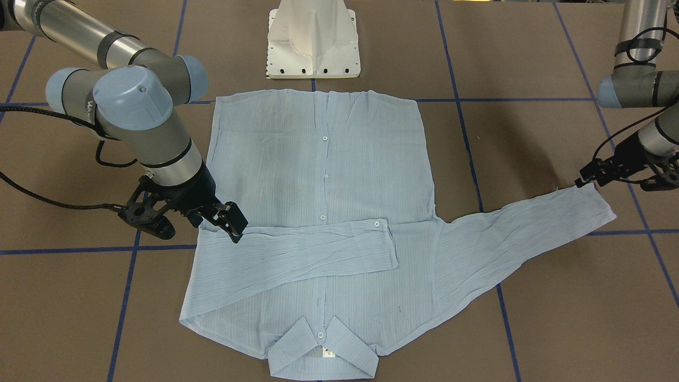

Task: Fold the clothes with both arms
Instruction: 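Release the sleeve and raise the right gripper while the left gripper grasps the other cuff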

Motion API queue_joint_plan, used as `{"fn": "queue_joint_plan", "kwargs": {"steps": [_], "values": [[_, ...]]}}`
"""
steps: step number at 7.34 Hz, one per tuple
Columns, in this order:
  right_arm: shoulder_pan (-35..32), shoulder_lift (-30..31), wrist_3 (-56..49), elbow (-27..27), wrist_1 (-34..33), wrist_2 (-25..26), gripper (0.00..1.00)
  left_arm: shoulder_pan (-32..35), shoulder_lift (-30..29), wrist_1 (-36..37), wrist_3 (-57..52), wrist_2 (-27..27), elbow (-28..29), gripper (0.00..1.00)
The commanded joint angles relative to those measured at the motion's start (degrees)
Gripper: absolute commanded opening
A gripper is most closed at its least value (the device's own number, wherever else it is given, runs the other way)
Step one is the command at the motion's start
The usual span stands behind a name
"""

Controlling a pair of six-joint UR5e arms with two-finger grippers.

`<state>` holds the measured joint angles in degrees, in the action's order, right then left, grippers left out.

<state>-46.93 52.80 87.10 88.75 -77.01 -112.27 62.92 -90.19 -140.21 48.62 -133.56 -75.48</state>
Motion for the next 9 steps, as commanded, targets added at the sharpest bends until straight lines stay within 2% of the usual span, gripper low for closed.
{"fn": "queue_joint_plan", "kwargs": {"steps": [1,2,3,4,6,7,9], "values": [[-0.26,0.29,0.09,0.98,-0.16,0.03,0.99,-0.17,0.01,-0.32,0.16,0.14,-0.28,0.48],[-0.26,1.33,0.09,2.55,-0.33,0.03,0.99,-0.17,0.19,-0.41,-0.1,0.32,-0.11,0.38],[-0.26,2.47,0.09,3.96,-0.34,-0.05,0.99,0.0,0.36,-0.5,-0.01,0.41,-0.28,0.22],[-0.35,2.66,0.09,4.15,-0.34,0.03,0.99,0.01,0.54,-0.41,-0.01,0.41,-1.33,0.0],[-0.53,3.1,0.0,4.06,-0.34,0.12,0.99,0.44,0.63,1.59,0.34,0.06,-7.19,0.0],[-0.88,4.06,-0.09,3.97,-0.25,0.12,0.99,0.45,-1.03,5.96,0.42,0.14,-9.4,0.0],[-2.54,6.43,-4.27,4.32,0.1,-0.31,0.99,0.53,-12.5,17.12,3.74,0.41,-11.61,0.0]]}}
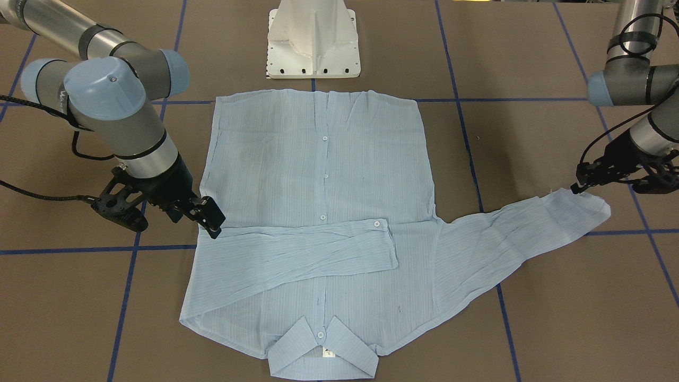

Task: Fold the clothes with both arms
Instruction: 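Release the sleeve and raise the right gripper while the left gripper grasps the other cuff, then carry the cuff with the left gripper across the shirt toward the collar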

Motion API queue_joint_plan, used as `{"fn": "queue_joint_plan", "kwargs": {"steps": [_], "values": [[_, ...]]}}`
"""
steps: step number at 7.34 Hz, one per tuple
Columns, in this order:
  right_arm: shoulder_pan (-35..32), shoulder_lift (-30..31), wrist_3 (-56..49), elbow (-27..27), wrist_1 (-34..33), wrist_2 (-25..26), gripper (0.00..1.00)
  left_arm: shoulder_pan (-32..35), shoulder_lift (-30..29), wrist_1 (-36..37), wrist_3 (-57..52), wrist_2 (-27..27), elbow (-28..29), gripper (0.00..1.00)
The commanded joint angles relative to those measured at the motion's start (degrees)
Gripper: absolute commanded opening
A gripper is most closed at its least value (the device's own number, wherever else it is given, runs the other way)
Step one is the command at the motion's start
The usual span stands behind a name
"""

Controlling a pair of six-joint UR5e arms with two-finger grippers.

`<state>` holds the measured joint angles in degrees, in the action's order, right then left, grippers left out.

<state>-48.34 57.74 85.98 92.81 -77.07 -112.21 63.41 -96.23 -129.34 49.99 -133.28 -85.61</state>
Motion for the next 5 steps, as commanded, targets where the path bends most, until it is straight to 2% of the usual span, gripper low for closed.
{"fn": "queue_joint_plan", "kwargs": {"steps": [1,2,3,4,5], "values": [[-2.01,2.63,-6.15,0.61,0.08,-0.47,0.99,-0.47,-11.47,6.98,8.31,0.47,-1.4,0.0],[-2.98,5.07,-8.61,0.53,0.25,-0.56,0.99,-2.65,-17.35,7.08,16.46,2.65,-1.4,0.0],[-4.29,6.49,-13.77,0.61,0.43,-0.56,0.99,-9.72,-23.41,7.17,26.2,5.63,-0.62,0.0],[-5.44,7.98,-15.56,0.61,0.43,-0.64,0.99,-13.71,-29.56,7.25,32.99,10.19,0.96,0.0],[-7.45,9.39,-16.8,0.79,0.43,-1.17,0.99,-16.8,-35.89,9.26,37.5,11.62,3.76,0.0]]}}
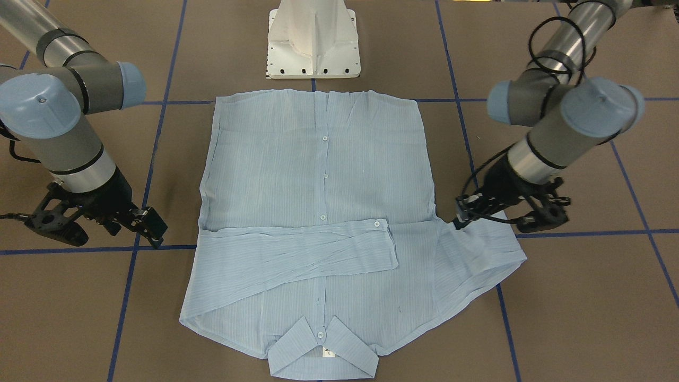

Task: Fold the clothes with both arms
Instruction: 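Carry the cuff with the left gripper across the shirt toward the collar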

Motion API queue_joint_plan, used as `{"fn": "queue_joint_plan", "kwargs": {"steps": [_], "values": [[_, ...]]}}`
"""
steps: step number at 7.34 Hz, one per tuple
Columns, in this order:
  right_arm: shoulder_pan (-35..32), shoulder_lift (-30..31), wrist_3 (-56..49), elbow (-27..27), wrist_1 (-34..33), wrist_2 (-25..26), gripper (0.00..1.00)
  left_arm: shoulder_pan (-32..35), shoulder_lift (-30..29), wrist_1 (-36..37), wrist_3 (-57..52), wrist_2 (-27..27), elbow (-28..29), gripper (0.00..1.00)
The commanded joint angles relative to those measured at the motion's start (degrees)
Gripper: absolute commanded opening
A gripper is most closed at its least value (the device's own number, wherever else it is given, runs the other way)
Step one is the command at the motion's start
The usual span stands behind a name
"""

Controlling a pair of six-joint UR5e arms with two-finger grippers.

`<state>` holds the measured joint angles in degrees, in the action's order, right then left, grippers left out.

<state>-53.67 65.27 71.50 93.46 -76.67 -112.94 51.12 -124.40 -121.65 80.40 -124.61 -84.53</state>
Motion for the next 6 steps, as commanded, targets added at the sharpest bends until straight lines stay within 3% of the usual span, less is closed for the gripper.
{"fn": "queue_joint_plan", "kwargs": {"steps": [1,4,6], "values": [[-2.93,3.53,-4.42,0.14,0.03,-0.44,0.99,-8.02,-13.18,2.81,10.62,8.02,5.32,0.0],[-4.16,11.17,-9.36,5.48,0.12,-0.7,0.99,-17.07,-27.62,2.65,21.26,16.3,17.97,0.0],[-4.08,11.72,-9.37,5.77,0.03,-0.88,0.99,-20.17,-28.09,2.3,21.46,20.1,18.96,0.0]]}}
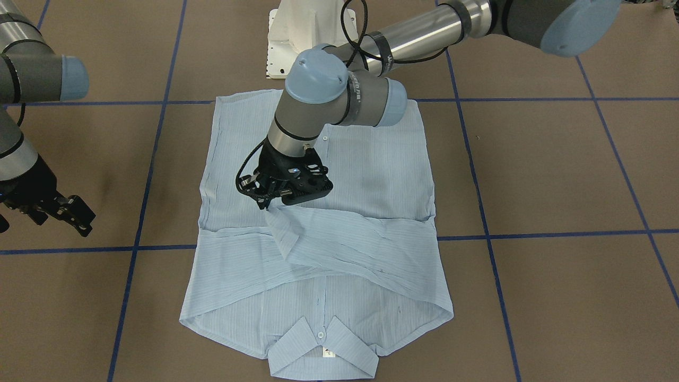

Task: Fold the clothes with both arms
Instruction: 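Carry the cuff with the left gripper across the shirt toward the collar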

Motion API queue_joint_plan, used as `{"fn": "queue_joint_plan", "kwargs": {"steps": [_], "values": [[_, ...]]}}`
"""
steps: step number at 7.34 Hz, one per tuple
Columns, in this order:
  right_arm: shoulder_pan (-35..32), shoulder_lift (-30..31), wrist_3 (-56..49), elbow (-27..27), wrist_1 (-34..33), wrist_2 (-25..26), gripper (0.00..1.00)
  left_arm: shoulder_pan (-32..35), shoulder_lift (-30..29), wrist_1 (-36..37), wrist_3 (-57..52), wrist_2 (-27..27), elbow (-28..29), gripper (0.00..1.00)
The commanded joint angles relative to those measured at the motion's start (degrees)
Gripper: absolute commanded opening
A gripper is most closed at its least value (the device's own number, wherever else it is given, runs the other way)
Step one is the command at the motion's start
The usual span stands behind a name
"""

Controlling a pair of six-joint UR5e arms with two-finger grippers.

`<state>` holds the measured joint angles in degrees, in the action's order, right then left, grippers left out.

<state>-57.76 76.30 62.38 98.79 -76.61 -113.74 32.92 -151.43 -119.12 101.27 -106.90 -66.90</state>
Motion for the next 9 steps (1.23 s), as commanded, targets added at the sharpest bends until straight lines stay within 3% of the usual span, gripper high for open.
{"fn": "queue_joint_plan", "kwargs": {"steps": [1,2,3,4,5,7,9], "values": [[0.02,0.69,-0.24,0.61,-0.12,-0.6,1.0,-2.07,-1.41,-0.32,0.43,2.4,1.42,0.19],[0.11,1.04,-0.16,0.87,-0.03,-1.65,1.0,-2.07,-1.76,-0.32,-0.36,2.4,1.6,0.62],[0.19,0.95,0.63,1.4,0.06,-2.36,1.0,-2.07,-2.55,-0.23,-0.37,2.49,1.51,0.77],[0.72,1.04,0.9,2.71,-0.03,-4.19,1.0,-1.99,-2.64,0.12,-0.37,2.49,0.55,0.79],[2.64,1.13,3.08,3.94,0.06,-5.69,1.0,-1.81,-0.12,0.55,-0.37,2.4,-4.42,0.79],[9.22,1.92,17.61,10.24,-0.2,-4.65,1.0,-1.2,13.98,7.9,-8.57,2.22,-24.67,0.79],[19.91,3.32,33.51,17.72,-0.56,-0.37,0.99,2.39,25.95,9.52,-20.09,2.05,-36.59,0.78]]}}
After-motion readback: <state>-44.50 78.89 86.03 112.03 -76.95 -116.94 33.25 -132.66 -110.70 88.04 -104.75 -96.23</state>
